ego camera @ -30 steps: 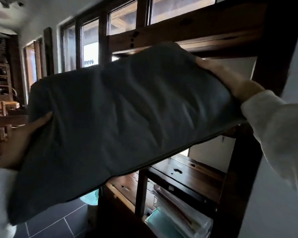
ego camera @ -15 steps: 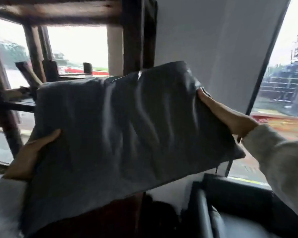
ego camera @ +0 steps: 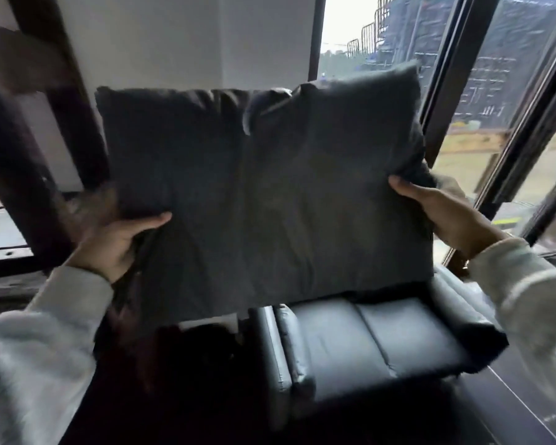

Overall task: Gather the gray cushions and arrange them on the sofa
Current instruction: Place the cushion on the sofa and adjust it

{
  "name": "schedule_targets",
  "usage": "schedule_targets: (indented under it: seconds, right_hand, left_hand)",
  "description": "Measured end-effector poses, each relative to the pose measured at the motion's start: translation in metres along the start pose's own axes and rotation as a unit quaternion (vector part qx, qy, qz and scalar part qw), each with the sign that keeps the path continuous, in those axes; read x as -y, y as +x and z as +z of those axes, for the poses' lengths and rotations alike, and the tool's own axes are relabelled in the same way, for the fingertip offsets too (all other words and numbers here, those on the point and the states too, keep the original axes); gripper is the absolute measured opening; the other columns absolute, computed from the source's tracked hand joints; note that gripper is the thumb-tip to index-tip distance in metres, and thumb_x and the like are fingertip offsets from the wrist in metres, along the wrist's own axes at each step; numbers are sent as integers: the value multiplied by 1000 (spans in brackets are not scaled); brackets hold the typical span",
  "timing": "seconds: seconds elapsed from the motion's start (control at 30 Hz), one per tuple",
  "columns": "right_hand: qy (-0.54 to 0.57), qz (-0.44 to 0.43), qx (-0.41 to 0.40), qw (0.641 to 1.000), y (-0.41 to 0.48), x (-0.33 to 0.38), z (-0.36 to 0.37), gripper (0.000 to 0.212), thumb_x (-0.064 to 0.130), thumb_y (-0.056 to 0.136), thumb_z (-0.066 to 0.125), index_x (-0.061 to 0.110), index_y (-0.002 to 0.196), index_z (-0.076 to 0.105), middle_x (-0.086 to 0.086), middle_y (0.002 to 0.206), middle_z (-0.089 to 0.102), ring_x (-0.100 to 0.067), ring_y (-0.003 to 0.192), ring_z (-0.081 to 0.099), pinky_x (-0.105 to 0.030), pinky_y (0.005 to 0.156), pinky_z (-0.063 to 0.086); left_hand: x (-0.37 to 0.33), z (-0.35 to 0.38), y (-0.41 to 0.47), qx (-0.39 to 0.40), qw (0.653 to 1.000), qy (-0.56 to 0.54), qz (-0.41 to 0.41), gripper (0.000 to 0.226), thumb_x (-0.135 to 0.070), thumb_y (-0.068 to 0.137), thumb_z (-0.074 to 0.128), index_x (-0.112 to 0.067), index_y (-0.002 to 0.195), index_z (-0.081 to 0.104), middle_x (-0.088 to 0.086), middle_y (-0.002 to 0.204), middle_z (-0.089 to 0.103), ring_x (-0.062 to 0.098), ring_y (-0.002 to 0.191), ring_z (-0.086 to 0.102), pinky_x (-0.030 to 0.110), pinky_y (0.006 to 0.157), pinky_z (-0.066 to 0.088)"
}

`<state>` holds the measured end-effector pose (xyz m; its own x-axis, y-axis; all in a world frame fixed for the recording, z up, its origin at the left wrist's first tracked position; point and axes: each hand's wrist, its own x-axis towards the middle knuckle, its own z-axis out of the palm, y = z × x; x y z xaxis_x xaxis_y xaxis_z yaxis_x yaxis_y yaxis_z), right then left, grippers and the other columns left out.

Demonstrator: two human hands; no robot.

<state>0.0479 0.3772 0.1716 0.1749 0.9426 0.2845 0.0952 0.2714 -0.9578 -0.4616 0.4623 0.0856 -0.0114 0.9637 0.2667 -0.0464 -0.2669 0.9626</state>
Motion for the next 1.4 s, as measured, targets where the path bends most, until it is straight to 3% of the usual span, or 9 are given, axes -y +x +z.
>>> schedule_targets:
  seconds: [0.13,0.3,0.47,0.57,0.77,0.97,1.07,1.2,1.4]
  right_hand:
    - [-37,-13,-27,999,53,-32,-36,78,36,55,97,15,124,67,-3,122,76,-18,114,71,-25,90,56]
    - [-124,13,-47,991,146,-95,-45,63,-6,74,85,11,130,59,-9,119,74,-26,115,70,-25,80,59]
    - [-248,31,-88,964,210,-155,-36,57,9,63,96,14,115,71,-2,109,78,-20,98,74,-34,84,60]
    - [-231,60,-85,967,242,-198,-46,48,2,62,95,13,105,75,0,102,79,-15,86,75,-17,72,57]
    - [-187,127,-75,971,315,-292,-85,48,1,57,95,28,94,79,6,93,82,-14,90,78,-22,71,59]
    - [-136,200,-14,970,395,-408,-124,65,26,46,89,17,108,74,-2,98,82,-20,94,78,-39,82,63]
    - [-112,234,27,965,430,-471,-142,75,28,46,101,12,114,73,-2,103,81,-22,97,78,-30,76,63]
    - [-116,255,70,958,460,-558,-159,75,37,50,104,14,115,75,2,109,80,-18,105,76,-38,91,60]
    - [-143,282,56,947,456,-684,-166,72,42,43,102,21,106,77,8,102,81,-12,97,77,-43,92,60]
  left_hand:
    - [18,62,46,34,998,2,49,91,-13,64,93,-40,141,52,-5,143,62,18,130,61,41,94,57]
    - [72,107,121,11,1000,-21,16,83,-6,58,84,-44,127,58,-18,122,71,9,115,67,33,87,60]
    - [123,127,197,8,997,-42,-68,84,3,54,77,-47,120,62,-11,116,73,17,107,71,36,79,60]
    - [152,144,233,5,995,-36,-95,82,2,51,78,-42,118,62,-13,113,74,14,103,72,33,77,61]
    - [223,199,288,-10,990,-17,-141,84,-14,41,87,-42,115,61,-12,116,73,8,106,70,37,86,56]
    - [322,267,327,-63,980,19,-186,82,-5,47,84,-36,117,57,-11,110,73,8,105,69,33,83,53]
    - [377,297,343,-89,975,43,-199,88,1,50,89,-31,124,55,-3,112,71,9,101,70,29,76,54]
    - [446,322,352,-122,963,66,-231,83,5,59,91,-54,107,58,-15,104,74,4,95,71,18,66,58]
    - [541,335,324,-133,943,73,-296,75,-9,62,95,-58,108,60,-10,121,73,8,110,70,33,85,59]
